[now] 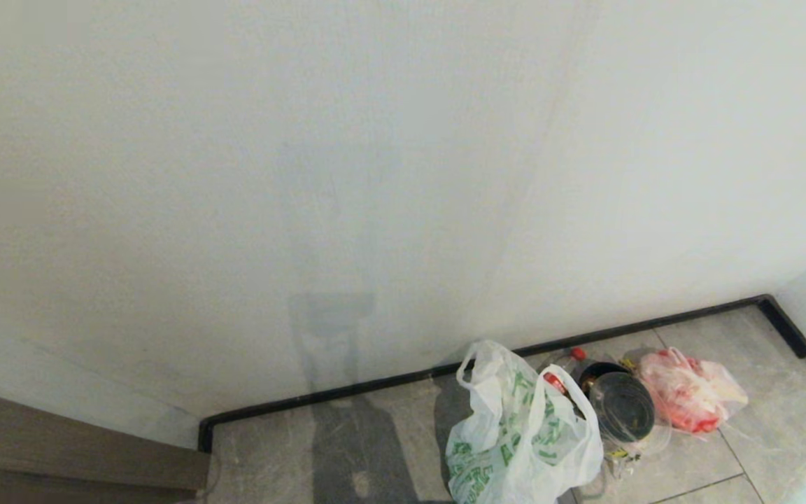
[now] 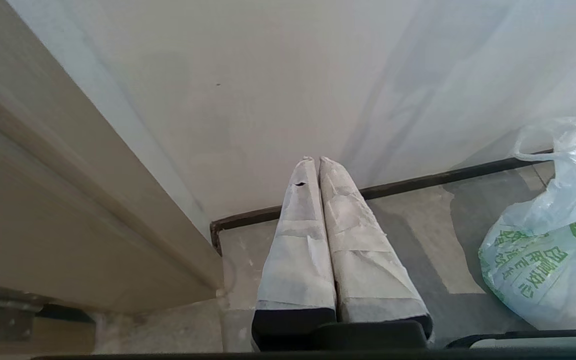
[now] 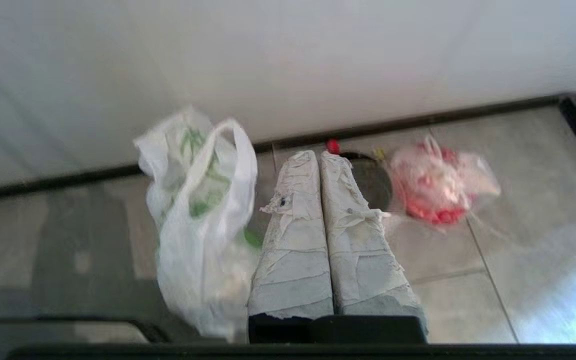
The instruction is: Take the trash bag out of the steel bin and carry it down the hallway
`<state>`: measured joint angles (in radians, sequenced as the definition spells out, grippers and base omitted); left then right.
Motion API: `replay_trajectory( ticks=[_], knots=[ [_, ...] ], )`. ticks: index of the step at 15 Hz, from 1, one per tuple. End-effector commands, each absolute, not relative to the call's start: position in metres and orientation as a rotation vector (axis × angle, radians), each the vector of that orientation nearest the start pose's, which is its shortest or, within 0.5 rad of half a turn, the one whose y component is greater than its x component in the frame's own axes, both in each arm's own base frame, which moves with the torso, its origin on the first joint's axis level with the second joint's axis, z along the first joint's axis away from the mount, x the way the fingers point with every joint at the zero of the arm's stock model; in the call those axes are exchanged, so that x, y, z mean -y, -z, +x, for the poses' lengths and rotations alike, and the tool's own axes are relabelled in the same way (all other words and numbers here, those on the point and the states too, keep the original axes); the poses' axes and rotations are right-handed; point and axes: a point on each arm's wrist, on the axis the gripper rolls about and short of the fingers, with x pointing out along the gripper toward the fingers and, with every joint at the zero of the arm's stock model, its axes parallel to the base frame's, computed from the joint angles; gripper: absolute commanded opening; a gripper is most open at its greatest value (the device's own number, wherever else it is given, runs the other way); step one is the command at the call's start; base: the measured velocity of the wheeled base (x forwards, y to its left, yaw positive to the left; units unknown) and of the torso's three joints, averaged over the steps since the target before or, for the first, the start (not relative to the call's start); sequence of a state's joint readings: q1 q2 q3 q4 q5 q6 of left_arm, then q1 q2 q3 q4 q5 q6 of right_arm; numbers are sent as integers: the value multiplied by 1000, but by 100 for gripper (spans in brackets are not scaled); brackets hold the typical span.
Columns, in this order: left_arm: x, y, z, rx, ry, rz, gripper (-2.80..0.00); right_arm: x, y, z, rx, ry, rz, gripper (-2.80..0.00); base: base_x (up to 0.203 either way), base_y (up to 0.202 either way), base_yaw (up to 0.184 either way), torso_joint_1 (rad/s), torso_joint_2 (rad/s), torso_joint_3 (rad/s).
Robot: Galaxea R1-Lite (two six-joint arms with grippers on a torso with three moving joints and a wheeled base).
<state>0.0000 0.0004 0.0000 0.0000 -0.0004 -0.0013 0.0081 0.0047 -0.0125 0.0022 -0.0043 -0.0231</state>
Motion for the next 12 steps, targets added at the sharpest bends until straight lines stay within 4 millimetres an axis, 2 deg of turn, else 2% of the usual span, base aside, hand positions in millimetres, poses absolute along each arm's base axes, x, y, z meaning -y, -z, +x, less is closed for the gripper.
replay_trajectory(
  ticks=[1,5,7,12],
  knots=[
    [0,-76,-23,0,0,-2,-280,0,-76,-26,51,-6,-19,-280,0,0,0,0,0,0],
    [0,-76,-23,-2,0,-2,-280,0,-75,-26,45,-9,-63,-280,0,0,0,0,0,0],
    [0,-76,-23,0,0,-2,-280,0,-76,-26,49,-6,3,-280,0,0,0,0,0,0],
    [0,-76,-23,0,1,4,-280,0,-76,-26,51,-5,3,-280,0,0,0,0,0,0]
  ],
)
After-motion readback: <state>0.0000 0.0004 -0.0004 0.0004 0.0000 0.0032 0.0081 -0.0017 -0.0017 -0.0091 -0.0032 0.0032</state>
